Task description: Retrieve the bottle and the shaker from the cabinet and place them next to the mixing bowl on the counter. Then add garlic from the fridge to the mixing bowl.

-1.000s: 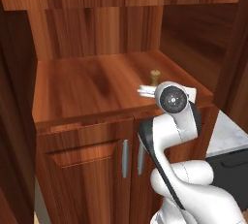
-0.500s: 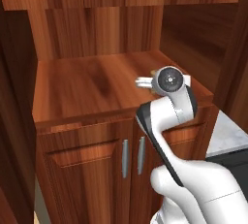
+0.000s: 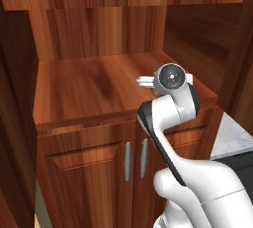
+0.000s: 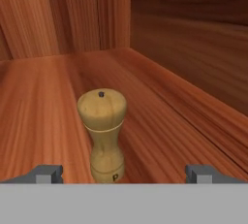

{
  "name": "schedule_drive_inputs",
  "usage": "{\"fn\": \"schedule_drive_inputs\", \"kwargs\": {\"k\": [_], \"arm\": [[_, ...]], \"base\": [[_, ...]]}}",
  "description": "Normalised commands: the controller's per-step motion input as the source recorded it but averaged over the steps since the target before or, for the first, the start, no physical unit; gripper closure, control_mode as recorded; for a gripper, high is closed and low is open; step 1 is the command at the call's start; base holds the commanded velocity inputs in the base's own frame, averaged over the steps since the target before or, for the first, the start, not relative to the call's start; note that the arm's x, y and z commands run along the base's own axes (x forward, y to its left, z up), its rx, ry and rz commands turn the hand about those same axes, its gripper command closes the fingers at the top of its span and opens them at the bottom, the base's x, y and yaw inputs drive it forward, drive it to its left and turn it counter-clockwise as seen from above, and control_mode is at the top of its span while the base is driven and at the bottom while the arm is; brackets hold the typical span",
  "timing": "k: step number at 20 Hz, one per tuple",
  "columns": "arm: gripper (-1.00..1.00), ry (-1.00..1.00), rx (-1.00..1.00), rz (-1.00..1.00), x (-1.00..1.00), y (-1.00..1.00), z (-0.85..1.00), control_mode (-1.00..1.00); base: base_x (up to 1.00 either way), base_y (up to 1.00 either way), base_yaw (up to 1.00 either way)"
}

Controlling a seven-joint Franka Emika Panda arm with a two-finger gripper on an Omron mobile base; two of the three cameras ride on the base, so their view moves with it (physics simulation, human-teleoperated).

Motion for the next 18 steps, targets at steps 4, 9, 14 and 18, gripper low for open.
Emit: {"fn": "schedule_drive_inputs", "kwargs": {"k": [4,9,14,18], "arm": [[-1.0,0.0,0.0,0.0,0.07,-0.01,-0.03,-1.0],[-1.0,-0.01,0.0,0.0,0.13,0.0,-0.15,-1.0],[-1.0,-0.03,0.0,0.0,0.0,0.01,-0.01,-1.0],[-1.0,0.0,-0.02,0.0,0.22,0.0,-0.09,-1.0]], "base": [[0.0,0.0,0.0],[0.0,0.0,0.0],[0.0,0.0,0.0],[0.0,0.0,0.0]]}}
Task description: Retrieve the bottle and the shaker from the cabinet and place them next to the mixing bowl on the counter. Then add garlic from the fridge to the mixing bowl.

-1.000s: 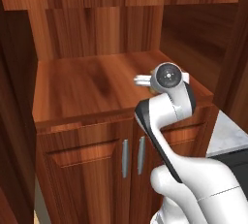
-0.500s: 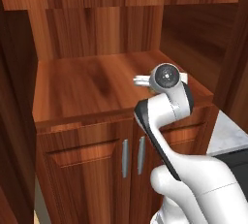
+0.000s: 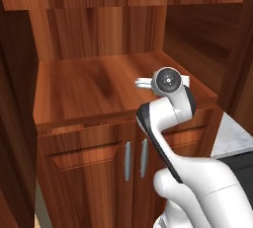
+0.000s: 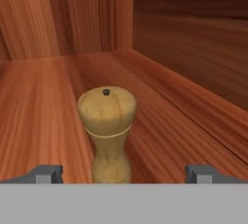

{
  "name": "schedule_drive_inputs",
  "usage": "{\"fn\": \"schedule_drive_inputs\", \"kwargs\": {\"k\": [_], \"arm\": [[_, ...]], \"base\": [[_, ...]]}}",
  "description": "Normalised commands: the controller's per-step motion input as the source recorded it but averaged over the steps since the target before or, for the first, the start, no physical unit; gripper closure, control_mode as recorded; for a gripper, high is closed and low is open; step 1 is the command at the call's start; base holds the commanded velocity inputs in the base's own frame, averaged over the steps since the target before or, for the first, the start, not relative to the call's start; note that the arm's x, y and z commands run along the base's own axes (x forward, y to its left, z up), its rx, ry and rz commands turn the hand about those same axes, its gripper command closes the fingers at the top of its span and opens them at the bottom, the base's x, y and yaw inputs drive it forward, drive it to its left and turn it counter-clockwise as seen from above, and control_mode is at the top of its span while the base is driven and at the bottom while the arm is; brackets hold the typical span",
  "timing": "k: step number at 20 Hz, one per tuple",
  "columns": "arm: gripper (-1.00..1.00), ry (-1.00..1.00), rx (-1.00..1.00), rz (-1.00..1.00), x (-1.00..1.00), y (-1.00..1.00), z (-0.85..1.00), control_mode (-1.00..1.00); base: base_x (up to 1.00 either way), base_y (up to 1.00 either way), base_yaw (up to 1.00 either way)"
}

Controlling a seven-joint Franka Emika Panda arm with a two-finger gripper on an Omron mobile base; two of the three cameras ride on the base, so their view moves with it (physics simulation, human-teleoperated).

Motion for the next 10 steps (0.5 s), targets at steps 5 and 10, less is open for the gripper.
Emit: {"fn": "schedule_drive_inputs", "kwargs": {"k": [5,10], "arm": [[-1.0,-0.02,0.0,0.0,0.18,0.05,-0.03,-1.0],[-1.0,-0.11,0.0,0.0,0.18,0.0,-0.1,-1.0]], "base": [[0.0,0.0,0.0],[0.0,0.0,0.0]]}}
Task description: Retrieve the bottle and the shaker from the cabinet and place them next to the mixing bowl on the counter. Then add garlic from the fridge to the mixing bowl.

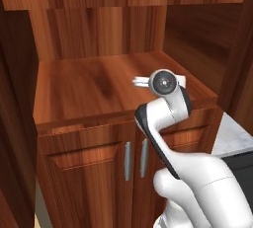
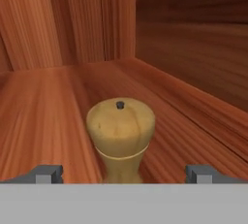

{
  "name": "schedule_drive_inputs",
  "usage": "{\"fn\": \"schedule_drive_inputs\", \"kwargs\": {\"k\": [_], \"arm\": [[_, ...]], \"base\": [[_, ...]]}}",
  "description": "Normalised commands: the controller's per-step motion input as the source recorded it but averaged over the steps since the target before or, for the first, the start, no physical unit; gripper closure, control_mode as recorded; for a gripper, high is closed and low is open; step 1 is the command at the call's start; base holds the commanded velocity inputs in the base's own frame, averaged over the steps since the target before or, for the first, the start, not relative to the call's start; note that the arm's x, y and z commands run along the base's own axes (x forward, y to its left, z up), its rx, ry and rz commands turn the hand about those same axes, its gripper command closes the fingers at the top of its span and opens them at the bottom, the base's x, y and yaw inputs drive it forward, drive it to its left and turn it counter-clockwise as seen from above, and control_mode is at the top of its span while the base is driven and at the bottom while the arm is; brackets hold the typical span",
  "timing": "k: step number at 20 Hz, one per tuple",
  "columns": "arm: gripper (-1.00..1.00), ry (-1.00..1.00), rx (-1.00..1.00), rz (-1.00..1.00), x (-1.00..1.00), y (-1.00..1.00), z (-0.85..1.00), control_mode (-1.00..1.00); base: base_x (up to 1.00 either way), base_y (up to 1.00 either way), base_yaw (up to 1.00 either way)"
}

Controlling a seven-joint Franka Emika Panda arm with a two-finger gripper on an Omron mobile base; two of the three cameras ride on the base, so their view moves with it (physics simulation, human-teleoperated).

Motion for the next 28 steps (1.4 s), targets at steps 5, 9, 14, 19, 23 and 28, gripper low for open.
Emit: {"fn": "schedule_drive_inputs", "kwargs": {"k": [5,9,14,19,23,28], "arm": [[-1.0,-0.14,0.0,0.0,0.15,-0.01,-0.12,-1.0],[-1.0,-0.02,0.0,0.0,0.11,0.0,0.0,-1.0],[-1.0,0.0,0.0,0.0,0.21,0.0,0.0,-1.0],[1.0,0.0,0.0,0.0,0.0,0.0,0.0,-1.0],[1.0,0.0,0.0,0.0,0.0,0.0,0.0,-1.0],[1.0,0.0,0.0,0.0,-0.03,0.0,0.03,-1.0]], "base": [[0.0,0.0,0.0],[0.0,0.0,0.0],[0.0,0.0,0.0],[0.0,0.0,0.0],[0.0,0.0,0.0],[0.0,0.0,0.0]]}}
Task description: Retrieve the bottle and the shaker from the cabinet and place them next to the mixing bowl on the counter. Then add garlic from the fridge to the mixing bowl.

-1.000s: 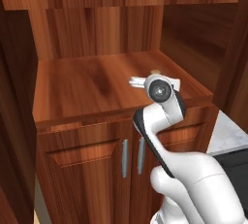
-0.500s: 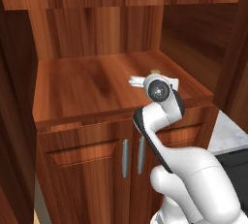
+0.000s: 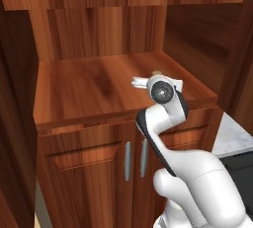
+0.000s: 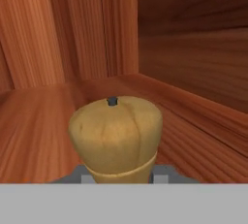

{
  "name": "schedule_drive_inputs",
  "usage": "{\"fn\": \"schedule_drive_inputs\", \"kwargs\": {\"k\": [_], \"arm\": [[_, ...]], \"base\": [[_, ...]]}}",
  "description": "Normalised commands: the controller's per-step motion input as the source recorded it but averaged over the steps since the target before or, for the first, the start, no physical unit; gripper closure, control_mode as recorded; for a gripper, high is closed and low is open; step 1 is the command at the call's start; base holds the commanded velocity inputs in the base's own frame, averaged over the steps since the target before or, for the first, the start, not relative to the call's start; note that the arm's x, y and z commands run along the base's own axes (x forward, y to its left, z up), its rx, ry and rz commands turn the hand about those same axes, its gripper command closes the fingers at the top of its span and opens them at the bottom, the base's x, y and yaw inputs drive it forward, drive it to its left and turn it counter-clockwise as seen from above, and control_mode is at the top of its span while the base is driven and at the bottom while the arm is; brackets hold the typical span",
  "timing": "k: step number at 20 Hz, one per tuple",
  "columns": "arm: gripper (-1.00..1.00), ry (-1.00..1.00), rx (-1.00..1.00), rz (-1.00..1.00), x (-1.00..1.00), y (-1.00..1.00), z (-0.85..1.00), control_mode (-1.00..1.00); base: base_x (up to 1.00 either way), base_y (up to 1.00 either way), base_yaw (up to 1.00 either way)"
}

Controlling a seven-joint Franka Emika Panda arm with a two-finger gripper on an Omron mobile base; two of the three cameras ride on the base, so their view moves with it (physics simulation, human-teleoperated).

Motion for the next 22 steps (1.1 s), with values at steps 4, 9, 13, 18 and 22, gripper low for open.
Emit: {"fn": "schedule_drive_inputs", "kwargs": {"k": [4,9,13,18,22], "arm": [[1.0,-0.01,0.02,0.0,-0.41,0.0,0.49,-1.0],[1.0,0.0,0.0,0.13,-0.94,0.0,0.52,-1.0],[1.0,0.01,0.0,0.19,-1.0,0.08,0.58,-1.0],[1.0,0.06,0.05,0.21,-1.0,0.37,0.7,-1.0],[1.0,0.19,0.0,0.01,-0.72,0.28,0.05,-1.0]], "base": [[0.0,0.0,0.0],[0.0,0.0,0.0],[0.0,0.0,0.0],[0.0,0.0,0.0],[0.0,0.0,0.0]]}}
